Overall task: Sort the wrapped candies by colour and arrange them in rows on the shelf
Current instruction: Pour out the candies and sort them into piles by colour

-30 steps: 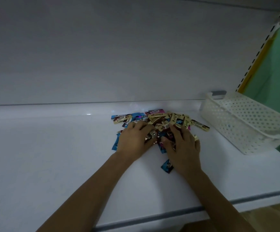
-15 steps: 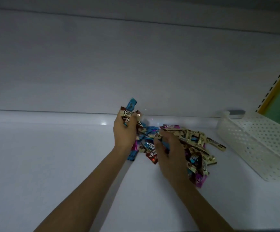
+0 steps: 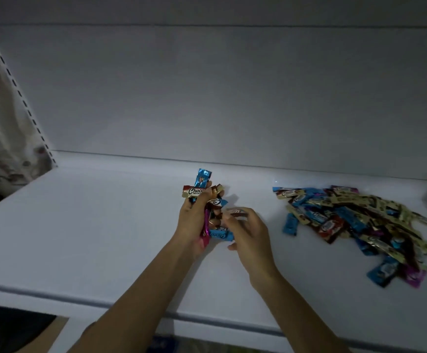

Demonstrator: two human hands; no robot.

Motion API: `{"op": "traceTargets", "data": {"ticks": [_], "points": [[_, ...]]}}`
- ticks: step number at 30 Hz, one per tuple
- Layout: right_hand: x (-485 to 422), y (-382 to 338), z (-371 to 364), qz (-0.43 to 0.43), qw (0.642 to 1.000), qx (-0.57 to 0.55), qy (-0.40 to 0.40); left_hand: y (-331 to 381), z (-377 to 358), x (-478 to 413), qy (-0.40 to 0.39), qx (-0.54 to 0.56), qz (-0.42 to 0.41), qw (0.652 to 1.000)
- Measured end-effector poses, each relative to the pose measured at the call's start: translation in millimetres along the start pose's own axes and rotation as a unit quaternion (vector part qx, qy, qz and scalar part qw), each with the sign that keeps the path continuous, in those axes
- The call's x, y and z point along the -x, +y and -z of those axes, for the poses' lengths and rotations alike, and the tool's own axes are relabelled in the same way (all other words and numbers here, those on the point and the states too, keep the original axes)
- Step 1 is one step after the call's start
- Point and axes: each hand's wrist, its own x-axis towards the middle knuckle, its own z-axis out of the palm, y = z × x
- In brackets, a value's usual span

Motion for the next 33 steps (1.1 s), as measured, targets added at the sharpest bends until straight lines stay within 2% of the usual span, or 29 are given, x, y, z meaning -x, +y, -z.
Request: {"op": "traceTargets", "data": {"ticks": [3, 5, 8, 11, 18, 20, 22, 24, 26, 27, 29, 33], "points": [[2.4, 1.7, -8.0, 0.004, 0.998, -0.034, 0.059, 19.7, 29.2, -4.4, -0.001, -0.025, -0.001, 1.0], [4.7, 2.8, -6.0, 0.017, 0.996, -0.044, 0.071, 30.1, 48.7, -5.5, 0.01, -0.052, -0.012, 0.999], [9.1, 5.6, -7.8, 0.039, 0.998, 0.001, 0.056, 36.6, 71.3, 3.4, 0.011, -0.087, -0.011, 0.996], [11.3, 9.6, -12.0, 0.047, 0.997, 0.045, 0.04, 37.2, 79.4, 10.0, -0.005, -0.066, -0.002, 0.998], [-27.1, 13.1, -22.5, 0.005, 0.987, 0.157, 0.035, 31.8, 80.7, 7.1, -0.001, -0.08, -0.013, 0.997], [-45.8, 14.2, -31.0, 0.031, 0.954, 0.296, 0.034, 31.8, 82.2, 7.4, 0.005, -0.059, -0.015, 0.998], [-56.2, 16.1, -37.0, 0.06, 0.886, 0.458, 0.052, 32.5, 84.9, 6.1, 0.019, -0.042, -0.018, 0.999], [-56.5, 18.7, -39.7, 0.159, 0.834, 0.524, 0.071, 34.2, 88.2, 4.6, 0.035, -0.037, -0.02, 0.998], [-57.5, 24.0, -43.8, 0.283, 0.768, 0.574, 0.024, 34.9, 89.6, 0.0, 0.044, -0.049, -0.025, 0.998], [-58.3, 28.8, -46.5, 0.314, 0.748, 0.585, -0.013, 36.2, 88.9, -2.9, 0.047, -0.063, -0.03, 0.996], [-63.3, 37.3, -54.6, 0.322, 0.748, 0.576, -0.071, 41.5, 87.9, -9.1, 0.043, -0.097, -0.047, 0.993], [-104.0, 49.6, -79.6, 0.265, 0.784, 0.533, -0.178, 54.9, 97.2, -22.7, 0.051, -0.129, -0.067, 0.988]]}}
